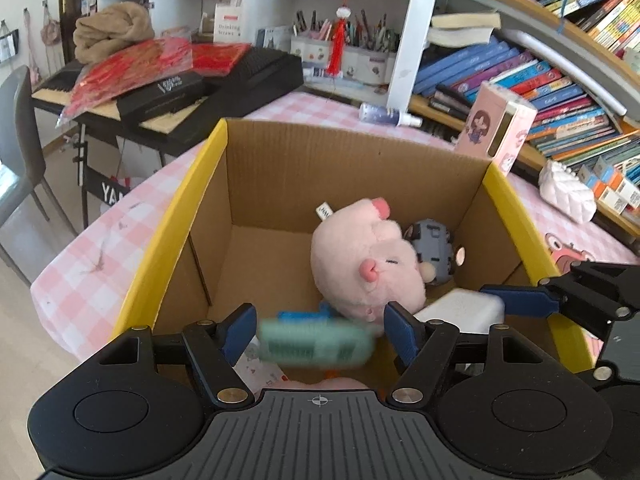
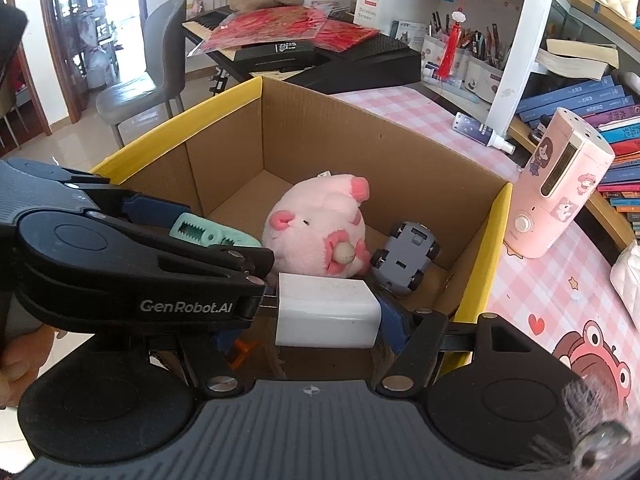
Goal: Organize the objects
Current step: 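Lower both items into the yellow box and open both tools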
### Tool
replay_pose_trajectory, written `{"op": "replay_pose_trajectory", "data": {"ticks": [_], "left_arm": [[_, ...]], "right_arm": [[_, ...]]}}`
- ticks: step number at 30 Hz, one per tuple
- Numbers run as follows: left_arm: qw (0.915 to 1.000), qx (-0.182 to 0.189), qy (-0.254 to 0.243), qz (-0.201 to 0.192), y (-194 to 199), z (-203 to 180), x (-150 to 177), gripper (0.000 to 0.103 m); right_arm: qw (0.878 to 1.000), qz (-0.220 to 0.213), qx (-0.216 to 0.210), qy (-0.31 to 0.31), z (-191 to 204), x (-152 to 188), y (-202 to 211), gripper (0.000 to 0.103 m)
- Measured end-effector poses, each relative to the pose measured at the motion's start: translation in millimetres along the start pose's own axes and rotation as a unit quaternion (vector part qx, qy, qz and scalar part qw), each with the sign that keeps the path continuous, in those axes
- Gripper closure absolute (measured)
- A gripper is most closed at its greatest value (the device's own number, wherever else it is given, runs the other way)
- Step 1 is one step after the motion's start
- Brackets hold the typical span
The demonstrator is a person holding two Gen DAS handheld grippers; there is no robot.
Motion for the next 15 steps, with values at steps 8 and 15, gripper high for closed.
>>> {"op": "replay_pose_trajectory", "data": {"ticks": [8,15], "left_arm": [[0.9985,0.022,0.004,-0.049,35.9,-2.3,-8.9,0.022],[0.9933,0.046,-0.001,-0.106,87.5,-4.3,-10.9,0.016]], "right_arm": [[0.998,-0.051,0.029,-0.022,4.0,2.5,32.7,0.034],[0.989,-0.104,0.093,-0.055,5.4,12.9,84.4,0.03]]}}
Point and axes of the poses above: each gripper's, at about its wrist camera, not at the fingertips, and y roughly against the way its jaws point, z to its left, x to its underside, the point moved 5 cm from there along -y, roughly the way its jaws point, and after that the axes turned 9 degrees about -z, right-handed, at the moved point
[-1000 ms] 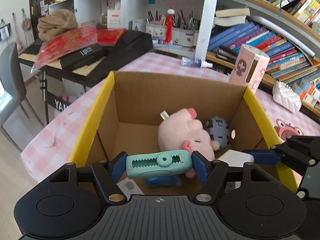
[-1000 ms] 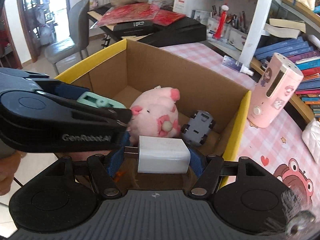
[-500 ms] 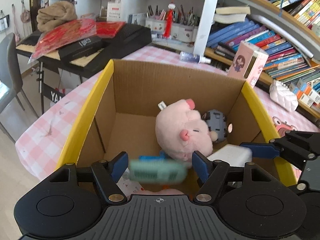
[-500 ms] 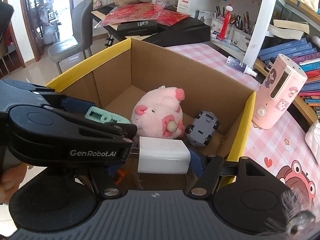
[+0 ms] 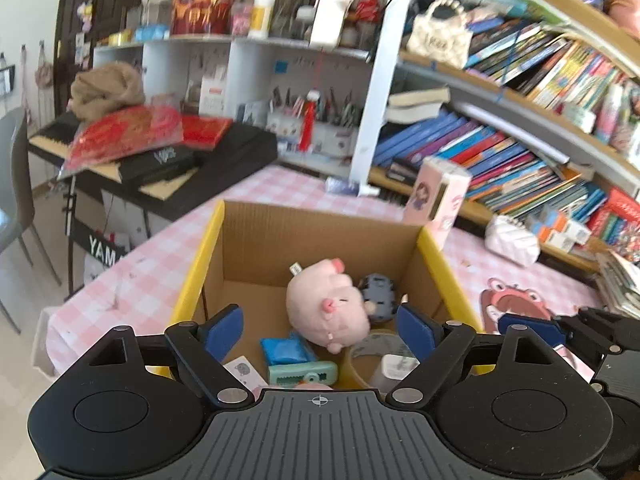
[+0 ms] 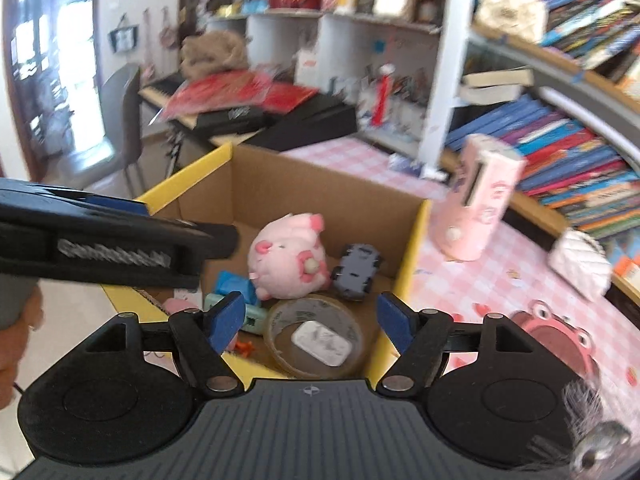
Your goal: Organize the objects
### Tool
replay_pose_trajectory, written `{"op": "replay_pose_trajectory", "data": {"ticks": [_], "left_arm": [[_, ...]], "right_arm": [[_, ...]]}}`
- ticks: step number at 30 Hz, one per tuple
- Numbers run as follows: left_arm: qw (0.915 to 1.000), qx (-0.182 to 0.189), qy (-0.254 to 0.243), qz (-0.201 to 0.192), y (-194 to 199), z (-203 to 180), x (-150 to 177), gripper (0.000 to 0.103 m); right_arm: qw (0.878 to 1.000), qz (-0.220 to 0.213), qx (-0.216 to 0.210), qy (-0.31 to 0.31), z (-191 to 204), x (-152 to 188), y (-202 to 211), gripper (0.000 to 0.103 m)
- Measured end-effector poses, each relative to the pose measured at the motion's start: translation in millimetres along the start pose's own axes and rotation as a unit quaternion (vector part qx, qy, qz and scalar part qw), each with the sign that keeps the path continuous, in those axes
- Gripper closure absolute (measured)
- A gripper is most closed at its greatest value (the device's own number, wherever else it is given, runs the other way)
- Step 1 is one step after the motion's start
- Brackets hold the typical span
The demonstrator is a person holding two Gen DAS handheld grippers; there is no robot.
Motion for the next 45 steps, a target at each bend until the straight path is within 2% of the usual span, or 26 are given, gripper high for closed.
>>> {"op": "replay_pose_trajectory", "data": {"ticks": [2,5,9,14,21,29,33,36,42,45], "left_arm": [[0.9999,0.003,-0.001,-0.015,15.3,-1.8,-0.4,0.013],[0.9992,-0.006,-0.008,-0.039,35.8,-3.7,3.3,0.008],[0.9984,-0.024,-0.022,-0.046,56.7,-5.8,19.7,0.006],[0.9992,-0.028,-0.023,-0.02,76.3,-6.7,49.1,0.004],[0.9988,-0.008,-0.046,0.017,95.4,-15.9,85.5,0.002],[0.9946,0.031,-0.094,0.032,112.7,-35.9,108.0,0.001],[0.9925,0.028,-0.113,0.036,116.0,-40.2,113.8,0.0],[0.9903,0.02,-0.132,0.039,117.3,-43.7,117.0,0.0],[0.9881,0.026,-0.147,0.035,120.7,-52.9,118.3,0.0],[0.9874,0.026,-0.152,0.036,122.4,-56.1,119.7,0.0]], "right_arm": [[1.0,-0.011,0.024,-0.016,-2.6,2.2,14.0,0.029],[0.996,-0.021,0.07,-0.045,-4.7,9.2,34.6,0.019],[0.987,-0.009,0.129,-0.095,-4.2,27.8,58.5,0.015],[0.976,-0.006,0.188,-0.109,4.5,55.2,90.9,0.008],[0.958,-0.001,0.263,-0.119,15.3,97.4,134.2,0.0],[0.926,0.033,0.332,-0.175,9.0,142.2,173.5,0.0],[0.911,0.037,0.359,-0.2,3.0,152.3,187.1,0.0],[0.912,0.038,0.357,-0.199,5.5,153.6,190.7,0.0],[0.925,0.037,0.336,-0.174,15.4,146.3,188.6,0.0],[0.923,0.042,0.342,-0.17,14.4,146.0,190.1,0.0]]}}
Point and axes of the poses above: each gripper's, at about its wrist camera, not at the fingertips, and y roughly against the way its jaws point, z to its left, x to its underside, the point moved 5 cm from there along -y, roughly the way its jaws point, and after that the axes turned 9 degrees about -z, right-handed, at the moved point
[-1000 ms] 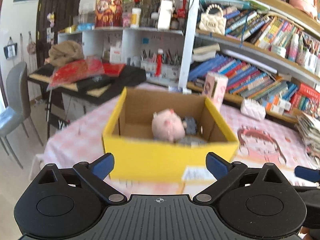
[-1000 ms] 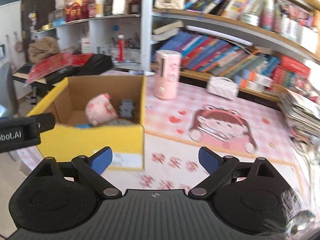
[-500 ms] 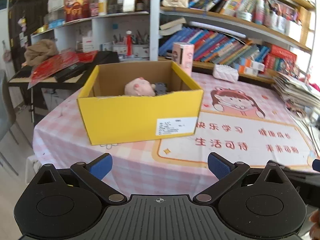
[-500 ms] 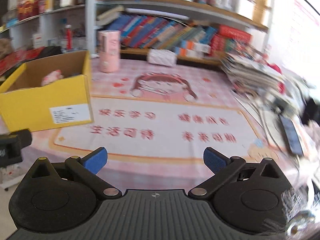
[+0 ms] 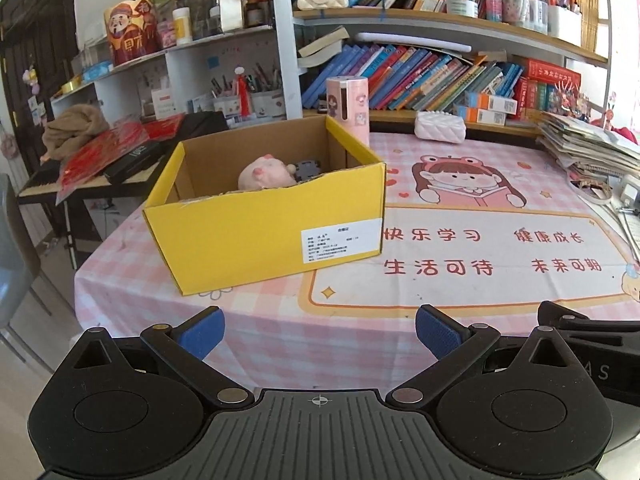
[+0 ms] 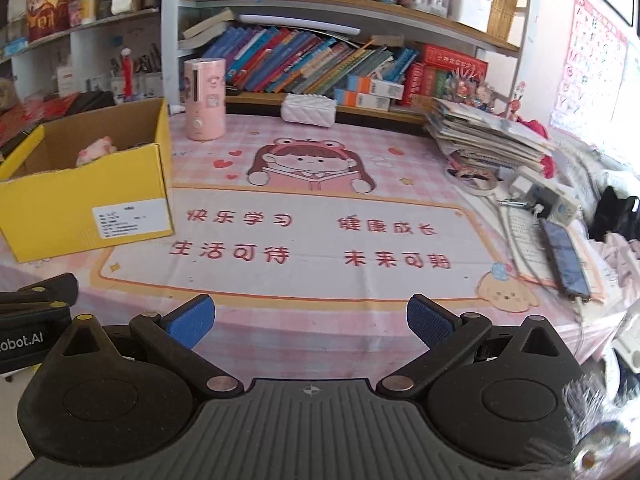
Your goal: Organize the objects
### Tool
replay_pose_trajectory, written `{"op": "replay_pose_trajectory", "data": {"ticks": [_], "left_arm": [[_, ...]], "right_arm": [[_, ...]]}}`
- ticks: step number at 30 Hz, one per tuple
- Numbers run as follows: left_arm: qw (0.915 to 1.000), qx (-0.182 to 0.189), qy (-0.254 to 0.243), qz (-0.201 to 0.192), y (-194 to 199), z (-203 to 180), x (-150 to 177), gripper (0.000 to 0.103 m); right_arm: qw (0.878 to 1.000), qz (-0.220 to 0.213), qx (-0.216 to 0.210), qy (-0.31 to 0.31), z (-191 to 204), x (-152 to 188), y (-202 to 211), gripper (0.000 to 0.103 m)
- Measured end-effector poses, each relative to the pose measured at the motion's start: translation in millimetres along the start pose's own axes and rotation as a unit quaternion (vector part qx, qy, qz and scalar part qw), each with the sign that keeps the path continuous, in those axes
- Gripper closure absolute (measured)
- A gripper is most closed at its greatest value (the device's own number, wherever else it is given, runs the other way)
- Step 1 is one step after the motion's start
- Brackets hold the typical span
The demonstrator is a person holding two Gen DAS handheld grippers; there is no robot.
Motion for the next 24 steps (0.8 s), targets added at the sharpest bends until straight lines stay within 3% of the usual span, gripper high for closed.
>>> {"op": "replay_pose_trajectory", "data": {"ticks": [24], "left_arm": [[0.9999,-0.003,-0.001,0.015,-0.7,-15.3,1.0,0.0]], "right_arm": [[1.0,0.009,0.02,-0.005,-16.5,2.4,-0.3,0.0]]}}
Point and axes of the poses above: each gripper's, at about its wrist camera, not at the fingertips, and y roughly against the way its jaws point, z to its left, x to its underside, the point moved 5 cm from there along -y, roughly the way its jaws point, and after that the axes turned 9 degrees about -z, right-handed, at the moved point
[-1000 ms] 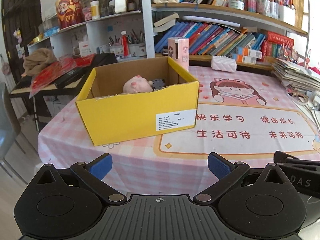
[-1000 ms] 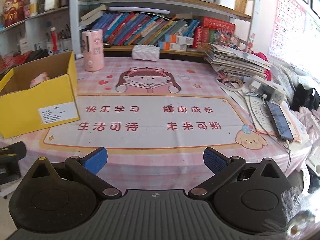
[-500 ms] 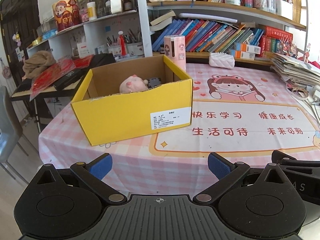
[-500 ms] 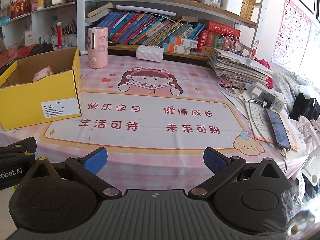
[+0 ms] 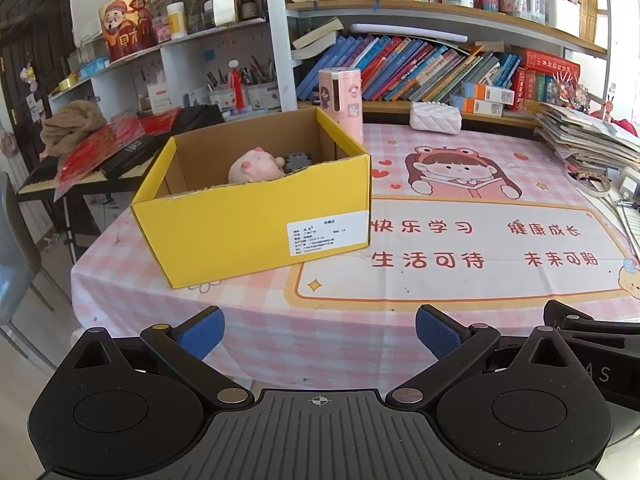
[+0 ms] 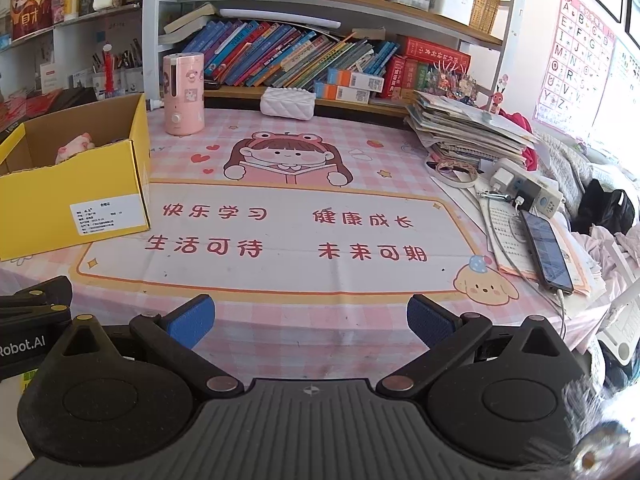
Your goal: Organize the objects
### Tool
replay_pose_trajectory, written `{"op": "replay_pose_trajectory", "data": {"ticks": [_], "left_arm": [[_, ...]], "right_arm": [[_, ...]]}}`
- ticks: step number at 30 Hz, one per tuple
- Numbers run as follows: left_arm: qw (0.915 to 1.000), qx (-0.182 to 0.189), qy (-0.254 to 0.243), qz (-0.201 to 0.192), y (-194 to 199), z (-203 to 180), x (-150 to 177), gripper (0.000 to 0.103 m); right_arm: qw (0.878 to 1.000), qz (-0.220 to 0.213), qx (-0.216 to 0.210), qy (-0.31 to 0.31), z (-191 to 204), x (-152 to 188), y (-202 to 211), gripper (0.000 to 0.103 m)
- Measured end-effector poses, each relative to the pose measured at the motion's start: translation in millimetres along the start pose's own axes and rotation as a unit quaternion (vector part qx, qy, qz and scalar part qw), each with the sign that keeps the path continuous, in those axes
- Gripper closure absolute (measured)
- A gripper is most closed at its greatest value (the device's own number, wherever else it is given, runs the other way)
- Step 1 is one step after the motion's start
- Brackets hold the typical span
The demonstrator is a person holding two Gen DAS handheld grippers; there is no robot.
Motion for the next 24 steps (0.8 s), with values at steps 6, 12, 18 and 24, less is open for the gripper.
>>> {"op": "replay_pose_trajectory", "data": {"ticks": [6,12,18,24], "left_arm": [[1.0,0.0,0.004,0.003,2.6,-0.2,1.6,0.0],[1.0,0.002,0.007,0.005,3.6,-0.7,3.4,0.0],[0.9999,0.004,0.007,0.008,3.2,-0.9,4.0,0.001],[0.9998,0.004,0.012,0.013,2.2,-0.4,4.3,0.0]], "right_arm": [[1.0,0.0,0.0,-0.001,-1.0,1.0,1.1,0.0],[1.0,0.0,0.0,0.0,-1.2,1.2,1.4,0.0],[1.0,0.002,0.0,-0.001,-2.3,3.7,1.8,0.0],[1.0,0.004,-0.001,0.0,-2.1,6.4,2.4,0.0]]}}
Point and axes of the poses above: each gripper's, at about its wrist camera, not at the fingertips, and y roughly against the way its jaws point, z to its left, x to its underside, the point moved 5 cm from there along -y, roughly the way its jaws point, and after that the axes turned 9 degrees about -z, right-handed, at the moved point
